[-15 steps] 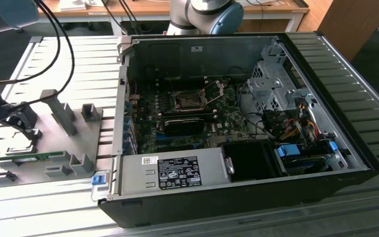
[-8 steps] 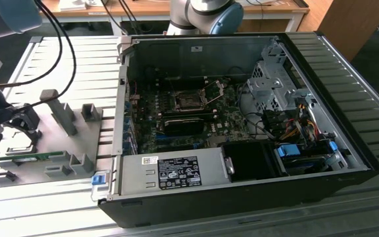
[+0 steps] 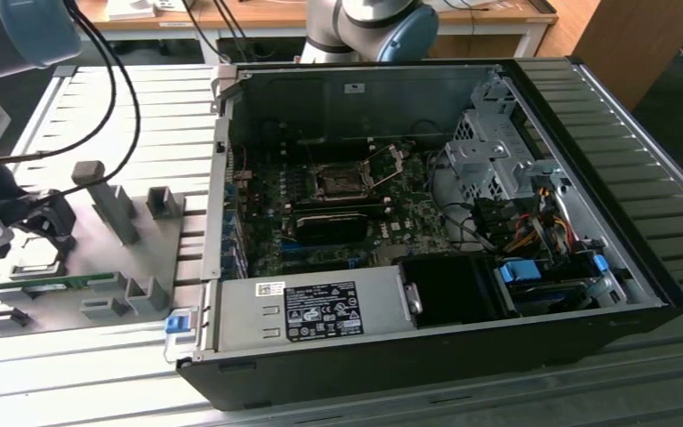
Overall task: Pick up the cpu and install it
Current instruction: 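Pick up the cpu and move it towards the insertion slot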
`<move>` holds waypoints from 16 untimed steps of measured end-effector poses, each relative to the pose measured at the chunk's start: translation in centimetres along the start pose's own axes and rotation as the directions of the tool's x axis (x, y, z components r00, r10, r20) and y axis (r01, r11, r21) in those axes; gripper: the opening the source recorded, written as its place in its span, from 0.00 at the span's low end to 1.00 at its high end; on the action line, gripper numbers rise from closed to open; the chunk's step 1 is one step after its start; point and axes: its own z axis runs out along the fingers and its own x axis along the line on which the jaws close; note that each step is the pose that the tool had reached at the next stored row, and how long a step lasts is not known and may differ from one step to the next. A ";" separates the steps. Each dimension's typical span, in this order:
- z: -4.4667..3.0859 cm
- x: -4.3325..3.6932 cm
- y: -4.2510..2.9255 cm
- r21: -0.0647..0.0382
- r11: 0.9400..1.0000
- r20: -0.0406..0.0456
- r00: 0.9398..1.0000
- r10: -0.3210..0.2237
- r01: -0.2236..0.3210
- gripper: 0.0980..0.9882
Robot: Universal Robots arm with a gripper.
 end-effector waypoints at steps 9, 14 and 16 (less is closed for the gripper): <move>0.85 0.24 0.01 -0.010 1.000 0.005 1.000 0.000 0.000 0.67; 0.89 0.39 0.08 -0.010 1.000 0.005 1.000 0.000 0.001 0.67; 0.90 0.40 0.15 -0.010 1.000 0.005 1.000 0.000 0.000 0.65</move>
